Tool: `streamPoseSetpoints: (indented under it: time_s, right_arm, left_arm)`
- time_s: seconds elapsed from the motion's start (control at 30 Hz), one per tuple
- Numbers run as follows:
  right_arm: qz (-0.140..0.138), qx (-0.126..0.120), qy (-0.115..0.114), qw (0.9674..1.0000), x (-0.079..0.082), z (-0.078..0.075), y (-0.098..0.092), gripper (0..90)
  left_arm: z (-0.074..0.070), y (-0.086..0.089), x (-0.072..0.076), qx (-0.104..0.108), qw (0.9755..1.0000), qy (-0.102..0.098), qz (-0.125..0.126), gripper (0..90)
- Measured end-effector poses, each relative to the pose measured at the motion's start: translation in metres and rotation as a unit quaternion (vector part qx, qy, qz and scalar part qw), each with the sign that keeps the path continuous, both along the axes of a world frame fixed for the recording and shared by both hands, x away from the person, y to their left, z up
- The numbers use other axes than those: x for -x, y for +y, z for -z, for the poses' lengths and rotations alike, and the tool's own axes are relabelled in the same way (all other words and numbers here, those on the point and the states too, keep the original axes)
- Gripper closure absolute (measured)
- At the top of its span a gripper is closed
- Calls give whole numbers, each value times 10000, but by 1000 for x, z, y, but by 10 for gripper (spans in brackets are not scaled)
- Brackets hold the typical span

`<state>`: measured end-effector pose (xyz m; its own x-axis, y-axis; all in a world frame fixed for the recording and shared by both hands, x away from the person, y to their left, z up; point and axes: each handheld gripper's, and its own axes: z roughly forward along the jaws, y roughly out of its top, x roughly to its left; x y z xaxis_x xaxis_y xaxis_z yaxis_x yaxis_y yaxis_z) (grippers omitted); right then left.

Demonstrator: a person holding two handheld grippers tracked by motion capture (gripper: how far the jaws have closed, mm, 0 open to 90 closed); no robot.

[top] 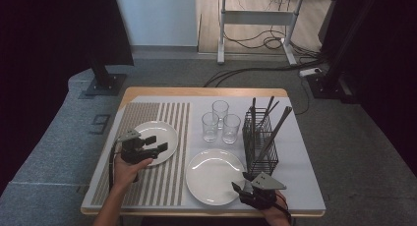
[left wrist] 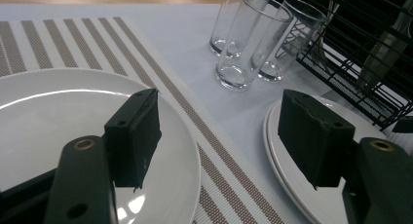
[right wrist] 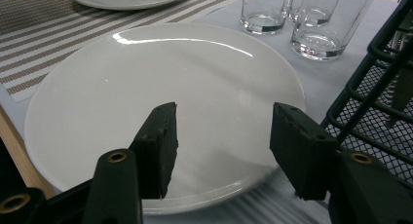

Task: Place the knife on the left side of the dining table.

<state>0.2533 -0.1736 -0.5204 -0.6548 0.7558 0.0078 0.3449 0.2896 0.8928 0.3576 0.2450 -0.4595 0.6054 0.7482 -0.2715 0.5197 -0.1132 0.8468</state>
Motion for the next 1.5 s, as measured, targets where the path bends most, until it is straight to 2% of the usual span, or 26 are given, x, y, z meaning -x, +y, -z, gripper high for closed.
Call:
streamPoseSetpoints:
  time_s: [0.27, 0.67, 1.13, 1.5]
  right_arm:
    - [35, 0, 12, 10000, 0, 0, -1, 436]
    - [38, 12, 39, 10000, -1, 1, -1, 436]
    - [25, -27, 49, 10000, -2, 0, -5, 436]
    - [17, -14, 59, 10000, -3, 1, -6, 436]
  left_arm:
    - [-8, -12, -4, 7, 9999, -74, 104, 347]
    - [-16, -29, -9, 128, 9996, -90, 221, 357]
    - [-31, -66, -9, 149, 9986, -147, 480, 371]
    - [-33, -88, -12, 100, 9983, -120, 565, 379]
